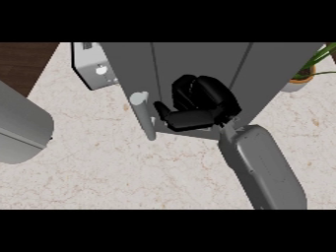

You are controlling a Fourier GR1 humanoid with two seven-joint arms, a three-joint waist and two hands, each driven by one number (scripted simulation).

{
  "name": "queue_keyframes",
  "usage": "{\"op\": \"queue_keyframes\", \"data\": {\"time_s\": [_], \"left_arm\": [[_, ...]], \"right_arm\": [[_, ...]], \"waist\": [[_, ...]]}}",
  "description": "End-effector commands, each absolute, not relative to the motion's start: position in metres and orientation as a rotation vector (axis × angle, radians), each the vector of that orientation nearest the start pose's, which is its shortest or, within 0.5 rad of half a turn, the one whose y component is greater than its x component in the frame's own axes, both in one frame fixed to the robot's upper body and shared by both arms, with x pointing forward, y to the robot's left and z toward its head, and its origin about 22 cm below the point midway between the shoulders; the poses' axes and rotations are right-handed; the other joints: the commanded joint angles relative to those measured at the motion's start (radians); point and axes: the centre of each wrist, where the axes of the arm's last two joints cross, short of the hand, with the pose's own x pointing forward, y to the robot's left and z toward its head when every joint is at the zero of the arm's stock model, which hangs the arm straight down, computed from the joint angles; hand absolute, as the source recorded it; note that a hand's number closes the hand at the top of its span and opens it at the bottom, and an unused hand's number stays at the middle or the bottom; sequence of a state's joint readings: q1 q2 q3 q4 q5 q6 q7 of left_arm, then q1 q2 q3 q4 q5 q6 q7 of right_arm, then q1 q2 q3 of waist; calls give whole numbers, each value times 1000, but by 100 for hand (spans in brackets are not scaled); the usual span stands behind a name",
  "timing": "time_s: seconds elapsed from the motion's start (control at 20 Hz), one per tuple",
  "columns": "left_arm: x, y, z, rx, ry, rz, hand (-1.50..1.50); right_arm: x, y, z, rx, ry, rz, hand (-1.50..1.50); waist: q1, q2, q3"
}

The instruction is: Pick up the bottled water, place it into the cabinet and close the cabinet

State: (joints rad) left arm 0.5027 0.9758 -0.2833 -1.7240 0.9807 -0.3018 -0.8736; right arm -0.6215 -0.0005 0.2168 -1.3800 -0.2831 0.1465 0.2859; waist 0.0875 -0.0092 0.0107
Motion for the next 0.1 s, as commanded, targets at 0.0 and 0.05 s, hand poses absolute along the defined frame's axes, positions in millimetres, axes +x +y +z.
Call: {"op": "queue_keyframes", "data": {"time_s": [0.0, 0.05], "left_arm": [[109, 381, 25, -498, -1868, 83, -150], [103, 386, 26, -488, -1843, 71, -150]], "right_arm": [[387, -101, 145, 447, -1608, 397, 150], [388, -100, 142, 458, -1599, 394, 150]], "waist": [[1, 29, -12], [12, 30, -11]]}}
